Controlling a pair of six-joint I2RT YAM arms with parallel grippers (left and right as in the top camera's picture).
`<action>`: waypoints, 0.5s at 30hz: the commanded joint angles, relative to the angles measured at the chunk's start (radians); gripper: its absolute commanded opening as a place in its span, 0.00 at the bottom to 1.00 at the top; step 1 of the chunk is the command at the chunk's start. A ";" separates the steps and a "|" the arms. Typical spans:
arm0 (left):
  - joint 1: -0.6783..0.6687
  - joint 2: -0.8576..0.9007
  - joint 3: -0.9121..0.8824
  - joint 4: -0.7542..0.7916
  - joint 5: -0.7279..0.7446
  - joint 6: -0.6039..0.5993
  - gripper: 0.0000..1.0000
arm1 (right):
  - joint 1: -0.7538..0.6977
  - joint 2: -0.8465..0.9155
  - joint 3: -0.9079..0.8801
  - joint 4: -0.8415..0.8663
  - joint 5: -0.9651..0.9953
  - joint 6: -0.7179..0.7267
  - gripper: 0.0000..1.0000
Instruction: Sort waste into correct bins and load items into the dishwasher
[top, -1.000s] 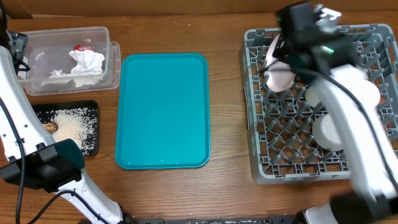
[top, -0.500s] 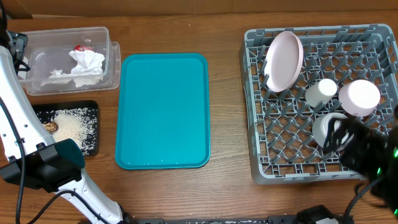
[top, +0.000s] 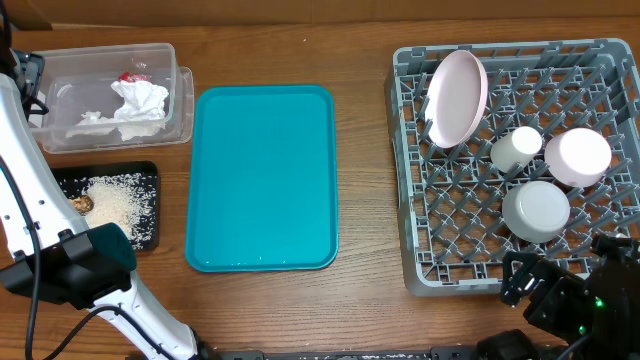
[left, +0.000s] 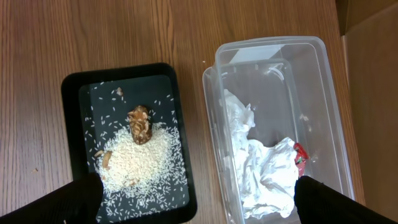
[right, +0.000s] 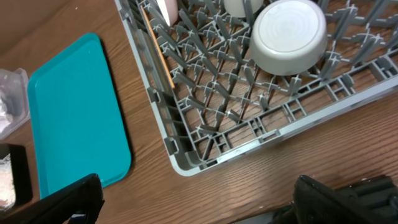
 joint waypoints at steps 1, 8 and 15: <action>-0.006 0.005 -0.004 0.000 -0.016 -0.010 1.00 | 0.002 -0.001 -0.005 -0.017 -0.013 0.003 1.00; -0.006 0.005 -0.004 0.000 -0.016 -0.010 1.00 | 0.013 -0.001 -0.026 0.042 0.016 -0.037 1.00; -0.006 0.005 -0.004 0.000 -0.016 -0.010 1.00 | -0.079 -0.095 -0.216 0.310 -0.036 -0.248 1.00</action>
